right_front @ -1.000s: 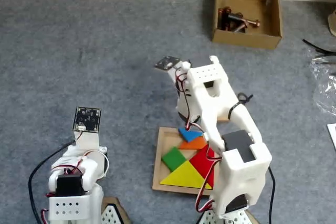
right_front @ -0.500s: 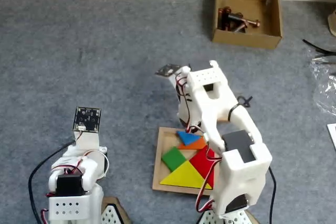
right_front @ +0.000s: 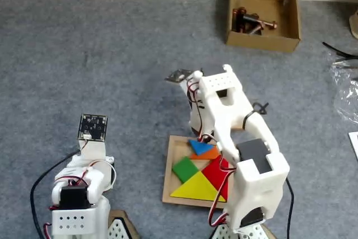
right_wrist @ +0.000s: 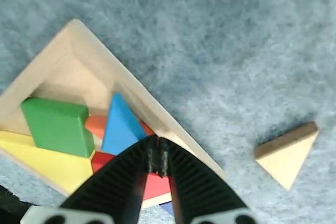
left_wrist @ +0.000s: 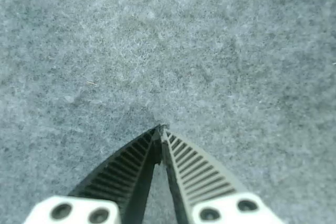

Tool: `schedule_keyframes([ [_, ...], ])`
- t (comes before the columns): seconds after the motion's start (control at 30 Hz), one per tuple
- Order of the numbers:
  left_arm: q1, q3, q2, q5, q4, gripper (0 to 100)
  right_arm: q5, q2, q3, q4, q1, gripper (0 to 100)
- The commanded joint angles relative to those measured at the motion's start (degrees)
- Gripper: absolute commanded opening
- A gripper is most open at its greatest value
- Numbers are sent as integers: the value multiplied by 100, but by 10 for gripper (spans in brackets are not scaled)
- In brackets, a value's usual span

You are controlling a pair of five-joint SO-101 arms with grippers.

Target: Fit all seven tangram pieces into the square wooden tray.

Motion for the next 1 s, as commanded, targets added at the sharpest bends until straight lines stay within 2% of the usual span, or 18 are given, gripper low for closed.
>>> schedule_keyframes([
  [0.0, -57, 119, 13, 26, 26, 6, -70, -119, -66, 57, -374, 5],
  [0.17, -57, 119, 13, 26, 26, 6, -70, -119, -66, 66, -602, 5],
  [0.77, -57, 119, 13, 26, 26, 6, -44, -145, -92, 57, -620, 5],
  [0.97, -57, 119, 13, 26, 26, 6, -62, -945, -66, 48, -664, 5],
])
